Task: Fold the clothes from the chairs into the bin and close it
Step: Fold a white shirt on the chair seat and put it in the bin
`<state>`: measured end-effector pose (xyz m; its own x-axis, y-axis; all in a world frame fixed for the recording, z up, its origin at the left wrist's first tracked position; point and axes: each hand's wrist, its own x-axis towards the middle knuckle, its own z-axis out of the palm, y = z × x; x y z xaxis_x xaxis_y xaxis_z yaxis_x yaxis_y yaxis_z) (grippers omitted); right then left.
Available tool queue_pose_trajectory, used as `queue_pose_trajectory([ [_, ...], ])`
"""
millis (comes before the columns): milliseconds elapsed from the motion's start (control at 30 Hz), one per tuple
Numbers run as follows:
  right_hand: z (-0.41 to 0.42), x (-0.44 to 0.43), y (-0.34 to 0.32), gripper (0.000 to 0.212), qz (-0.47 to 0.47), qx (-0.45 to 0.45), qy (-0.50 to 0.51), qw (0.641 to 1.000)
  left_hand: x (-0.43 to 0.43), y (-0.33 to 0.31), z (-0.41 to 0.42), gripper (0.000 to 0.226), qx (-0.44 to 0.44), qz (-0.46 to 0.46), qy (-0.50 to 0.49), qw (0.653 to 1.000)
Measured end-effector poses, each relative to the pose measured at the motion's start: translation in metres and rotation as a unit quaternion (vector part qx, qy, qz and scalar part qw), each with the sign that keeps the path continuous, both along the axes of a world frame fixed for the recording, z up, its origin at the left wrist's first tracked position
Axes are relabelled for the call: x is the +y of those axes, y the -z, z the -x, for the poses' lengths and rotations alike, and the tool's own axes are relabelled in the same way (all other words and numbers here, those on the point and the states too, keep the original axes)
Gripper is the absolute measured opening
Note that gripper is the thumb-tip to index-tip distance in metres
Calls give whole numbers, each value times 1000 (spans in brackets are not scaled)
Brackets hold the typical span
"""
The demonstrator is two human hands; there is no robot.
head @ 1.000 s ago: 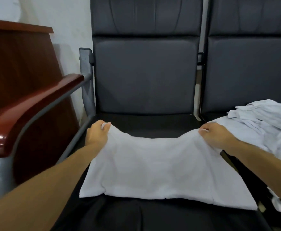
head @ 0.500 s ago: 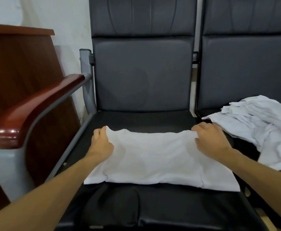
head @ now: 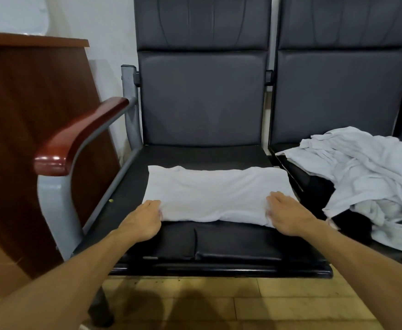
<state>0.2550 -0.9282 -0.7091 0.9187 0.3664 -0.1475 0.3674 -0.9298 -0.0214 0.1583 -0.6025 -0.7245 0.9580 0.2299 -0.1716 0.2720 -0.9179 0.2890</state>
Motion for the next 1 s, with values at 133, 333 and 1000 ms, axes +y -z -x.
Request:
queue_pose_trajectory([
  [133, -2, -14, 2, 54, 69, 0, -30, 997, 16, -6, 7, 50, 12, -71, -23, 997],
  [333, -3, -15, -6, 56, 97, -28, -17, 995, 18, -12, 9, 58, 4, -137, -44, 990],
  [1000, 26, 16, -38, 34, -24, 191, -80, 978, -8, -40, 13, 37, 7, 6, 16, 1000],
])
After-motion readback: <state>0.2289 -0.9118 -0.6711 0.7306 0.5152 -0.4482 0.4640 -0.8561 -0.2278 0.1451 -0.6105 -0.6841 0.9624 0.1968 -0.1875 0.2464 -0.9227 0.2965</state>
